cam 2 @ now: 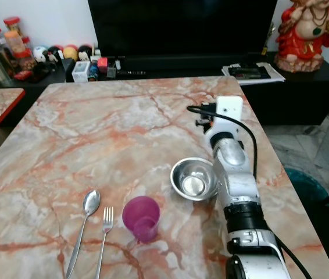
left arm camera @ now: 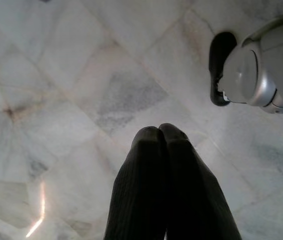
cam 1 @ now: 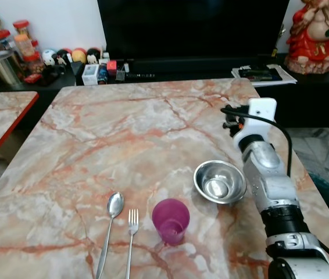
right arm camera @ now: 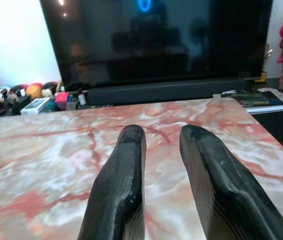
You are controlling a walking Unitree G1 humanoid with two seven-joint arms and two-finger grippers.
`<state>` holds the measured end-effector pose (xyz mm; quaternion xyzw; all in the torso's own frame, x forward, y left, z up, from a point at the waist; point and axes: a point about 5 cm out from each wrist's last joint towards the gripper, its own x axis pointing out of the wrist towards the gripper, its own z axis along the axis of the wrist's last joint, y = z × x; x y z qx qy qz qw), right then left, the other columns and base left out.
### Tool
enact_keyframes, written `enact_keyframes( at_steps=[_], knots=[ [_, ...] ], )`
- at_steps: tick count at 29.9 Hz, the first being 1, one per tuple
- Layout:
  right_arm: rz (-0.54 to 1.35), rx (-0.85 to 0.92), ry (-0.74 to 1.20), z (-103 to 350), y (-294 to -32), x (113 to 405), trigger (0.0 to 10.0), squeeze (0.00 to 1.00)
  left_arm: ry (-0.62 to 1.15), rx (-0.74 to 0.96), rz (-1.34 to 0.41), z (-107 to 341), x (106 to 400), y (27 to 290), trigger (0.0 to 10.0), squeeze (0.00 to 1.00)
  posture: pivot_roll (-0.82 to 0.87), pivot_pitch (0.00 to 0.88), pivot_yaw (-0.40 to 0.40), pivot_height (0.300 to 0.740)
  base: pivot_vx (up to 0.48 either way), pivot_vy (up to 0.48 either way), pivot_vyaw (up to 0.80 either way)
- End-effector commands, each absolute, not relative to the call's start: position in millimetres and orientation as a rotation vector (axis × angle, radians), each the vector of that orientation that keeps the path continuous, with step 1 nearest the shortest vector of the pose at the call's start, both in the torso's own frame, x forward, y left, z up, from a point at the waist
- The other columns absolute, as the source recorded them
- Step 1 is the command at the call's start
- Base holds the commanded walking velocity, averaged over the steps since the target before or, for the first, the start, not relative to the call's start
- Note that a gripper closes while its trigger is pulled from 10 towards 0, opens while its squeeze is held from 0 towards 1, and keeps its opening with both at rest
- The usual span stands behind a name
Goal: Setting the table
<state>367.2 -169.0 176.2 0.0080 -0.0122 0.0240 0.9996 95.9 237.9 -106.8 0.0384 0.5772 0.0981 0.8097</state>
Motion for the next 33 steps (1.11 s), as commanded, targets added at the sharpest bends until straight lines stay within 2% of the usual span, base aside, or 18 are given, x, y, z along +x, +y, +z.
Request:
enact_keyframes(
  at_steps=[1, 10, 13, 18, 19, 21, 22, 23, 24, 25, 29, 33],
  knots=[
    [0.061, 0.011, -0.037, 187.5, -165.0, 369.2, 10.0, 0.00, 1.256, 0.087, 0.214, -107.0, 91.3, 241.9, 10.0, 0.00, -0.10, 0.038, 0.032, 0.740, 0.000, 0.000, 0.00],
    [0.015, 0.046, 0.106, 188.3, -190.5, 370.7, 10.0, 0.00, 1.259, 0.082, 0.204, -106.9, 92.4, 241.2, 10.0, 0.00, -0.11, 0.040, 0.032, 0.740, 0.000, 0.000, 0.00],
    [0.006, -0.018, 0.125, 192.9, -206.2, 366.5, 10.0, 0.00, 1.263, 0.079, 0.196, -107.1, 92.2, 241.0, 10.0, 0.00, -0.11, 0.041, 0.031, 0.740, 0.000, 0.000, 0.00],
    [0.006, -0.024, 0.133, 194.0, -209.5, 365.1, 10.0, 0.00, 1.264, 0.081, 0.194, -107.1, 92.0, 241.0, 10.0, 0.00, -0.11, 0.041, 0.031, 0.740, 0.000, 0.000, 0.00],
    [0.015, 0.022, 0.179, 189.0, -218.7, 357.4, 10.0, 1.00, 1.270, 0.085, 0.185, -107.4, 91.3, 240.7, 10.0, 0.00, -0.12, 0.039, 0.033, 0.740, 0.000, 0.000, 0.00],
    [0.058, 0.012, 0.220, 185.3, -220.3, 346.6, 10.0, 1.00, 1.274, 0.088, 0.179, -107.5, 90.7, 240.7, 10.0, 0.00, -0.13, 0.039, 0.035, 0.740, 0.000, 0.000, 0.00],
    [0.085, 0.020, 0.251, 183.8, -219.0, 340.8, 10.0, 0.97, 1.276, 0.090, 0.174, -107.6, 90.6, 240.5, 10.0, 0.00, -0.13, 0.039, 0.034, 0.740, 0.000, 0.000, 0.00],
    [0.120, 0.011, 0.278, 183.3, -218.0, 335.0, 10.0, 0.18, 1.277, 0.091, 0.170, -107.6, 90.7, 240.4, 10.0, 0.00, -0.14, 0.039, 0.033, 0.740, 0.000, 0.000, 0.00],
    [0.128, 0.008, 0.283, 183.3, -217.8, 333.8, 10.0, 0.18, 1.277, 0.091, 0.170, -107.5, 90.7, 240.4, 10.0, 0.00, -0.14, 0.039, 0.033, 0.740, 0.000, 0.000, 0.00],
    [0.145, 0.021, 0.298, 182.5, -217.6, 330.6, 10.0, 0.00, 1.277, 0.092, 0.169, -107.5, 90.7, 240.5, 10.0, 0.00, -0.14, 0.043, 0.032, 0.740, 0.000, 0.000, 0.00],
    [0.239, -0.014, 0.376, 173.0, -217.2, 314.8, 10.0, 0.00, 1.281, 0.100, 0.154, -107.6, 91.0, 240.2, 10.0, 0.00, -0.16, 0.042, 0.031, 0.740, 0.000, 0.000, 0.00],
    [0.257, 0.005, 0.451, 164.3, -219.1, 302.4, 10.0, 0.00, 1.282, 0.100, 0.150, -107.5, 91.6, 240.0, 10.0, 0.00, -0.16, 0.040, 0.032, 0.740, 0.000, 0.000, 0.00]
  ],
)
